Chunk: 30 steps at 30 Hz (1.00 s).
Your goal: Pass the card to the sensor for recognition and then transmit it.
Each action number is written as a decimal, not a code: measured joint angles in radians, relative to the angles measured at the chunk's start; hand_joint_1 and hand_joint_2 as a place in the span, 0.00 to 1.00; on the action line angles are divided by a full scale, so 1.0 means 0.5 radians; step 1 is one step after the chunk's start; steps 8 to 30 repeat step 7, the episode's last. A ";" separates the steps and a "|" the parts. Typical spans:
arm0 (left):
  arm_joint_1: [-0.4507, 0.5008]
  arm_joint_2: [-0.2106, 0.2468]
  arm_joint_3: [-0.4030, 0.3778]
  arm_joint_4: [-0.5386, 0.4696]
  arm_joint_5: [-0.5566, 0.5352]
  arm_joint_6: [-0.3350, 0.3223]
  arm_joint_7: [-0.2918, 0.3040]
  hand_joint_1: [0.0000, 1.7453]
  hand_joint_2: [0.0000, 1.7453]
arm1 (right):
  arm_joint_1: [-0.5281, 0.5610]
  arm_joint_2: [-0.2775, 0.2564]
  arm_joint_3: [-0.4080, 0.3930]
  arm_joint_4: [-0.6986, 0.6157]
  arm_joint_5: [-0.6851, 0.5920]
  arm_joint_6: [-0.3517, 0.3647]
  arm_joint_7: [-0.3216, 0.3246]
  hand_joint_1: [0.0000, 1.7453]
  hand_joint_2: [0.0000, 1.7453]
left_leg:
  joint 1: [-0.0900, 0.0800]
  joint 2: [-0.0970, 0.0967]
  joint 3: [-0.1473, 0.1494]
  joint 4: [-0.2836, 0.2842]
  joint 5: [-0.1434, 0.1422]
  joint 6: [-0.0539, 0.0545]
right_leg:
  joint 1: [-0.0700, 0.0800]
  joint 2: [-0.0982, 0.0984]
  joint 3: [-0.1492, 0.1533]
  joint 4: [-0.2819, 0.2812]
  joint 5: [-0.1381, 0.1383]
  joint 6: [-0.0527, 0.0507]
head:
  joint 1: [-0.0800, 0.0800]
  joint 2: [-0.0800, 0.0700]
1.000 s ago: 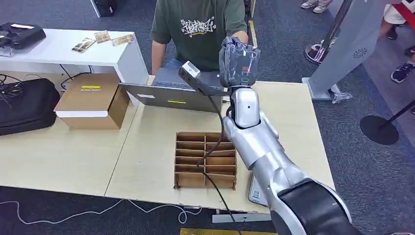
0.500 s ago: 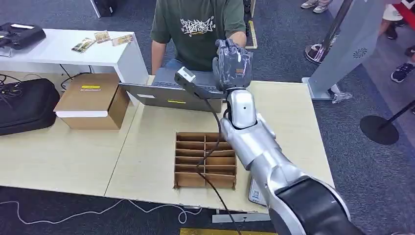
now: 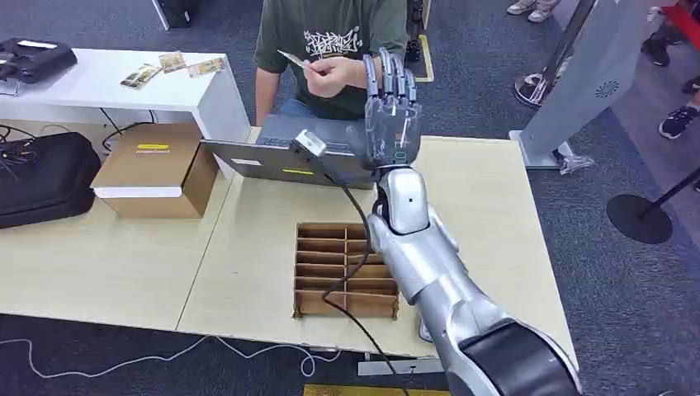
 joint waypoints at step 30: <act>0.017 -0.008 0.001 0.000 0.104 0.005 -0.026 0.00 0.00 | 0.552 -0.106 -0.005 -0.868 0.063 -0.001 0.083 0.00 1.00 | 0.000 -0.005 -0.002 0.000 -0.002 0.000 | 0.000 -0.005 -0.001 -0.002 -0.003 0.003 | 0.000 0.001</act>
